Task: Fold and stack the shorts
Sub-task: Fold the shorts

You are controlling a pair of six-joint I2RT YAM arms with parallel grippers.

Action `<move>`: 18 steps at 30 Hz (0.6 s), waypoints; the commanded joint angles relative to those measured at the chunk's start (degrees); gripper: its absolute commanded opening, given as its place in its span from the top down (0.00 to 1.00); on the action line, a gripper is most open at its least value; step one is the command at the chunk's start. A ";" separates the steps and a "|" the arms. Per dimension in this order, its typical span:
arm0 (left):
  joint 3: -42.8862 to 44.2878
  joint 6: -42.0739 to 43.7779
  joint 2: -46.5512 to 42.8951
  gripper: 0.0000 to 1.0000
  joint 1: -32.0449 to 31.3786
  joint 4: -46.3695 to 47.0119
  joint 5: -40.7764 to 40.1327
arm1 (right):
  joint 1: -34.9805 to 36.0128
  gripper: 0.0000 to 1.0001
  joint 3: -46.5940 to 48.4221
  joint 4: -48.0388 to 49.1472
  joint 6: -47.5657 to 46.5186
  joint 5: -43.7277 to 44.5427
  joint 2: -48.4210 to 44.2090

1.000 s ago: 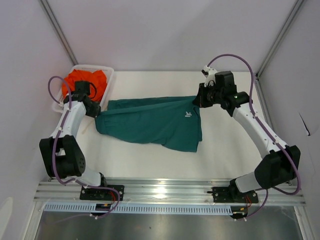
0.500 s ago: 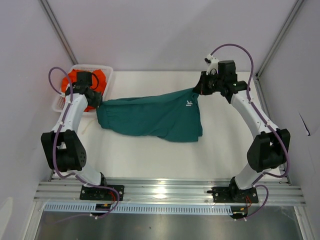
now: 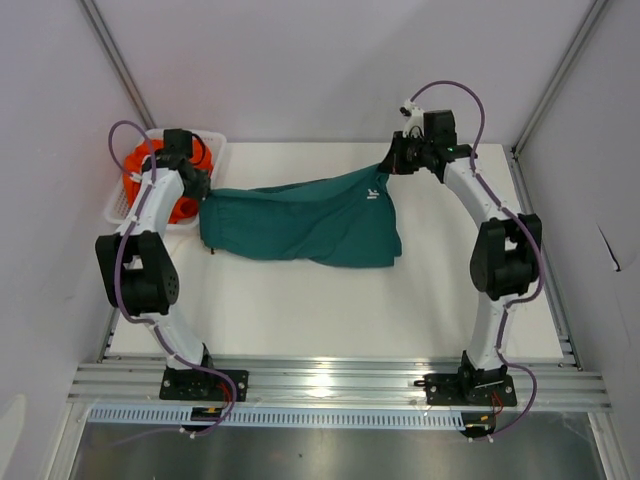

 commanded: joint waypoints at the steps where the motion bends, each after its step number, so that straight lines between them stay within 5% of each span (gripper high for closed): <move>1: 3.12 -2.48 1.01 1.00 -0.25 3.29 -1.67 | -0.37 1.00 8.36 5.01 0.42 -3.06 5.01; 8: 2.59 -3.27 2.77 0.96 -0.34 9.26 -2.55 | -1.42 0.99 22.83 11.89 4.81 -3.07 18.45; 9: 2.51 -3.01 3.03 0.90 -0.25 9.70 -2.64 | -1.51 0.93 25.94 10.75 5.60 -2.28 23.00; 10: 2.51 -1.70 3.64 0.61 -0.25 10.58 -2.03 | -1.60 0.72 28.93 8.65 6.04 -0.70 25.13; 13: 2.77 -1.51 3.83 0.01 -0.25 10.85 -1.94 | -2.39 0.26 36.32 8.11 9.38 2.02 30.94; 18: 2.77 -0.20 1.46 0.01 -0.16 9.19 -3.69 | -4.76 0.13 35.75 7.57 11.76 2.21 29.91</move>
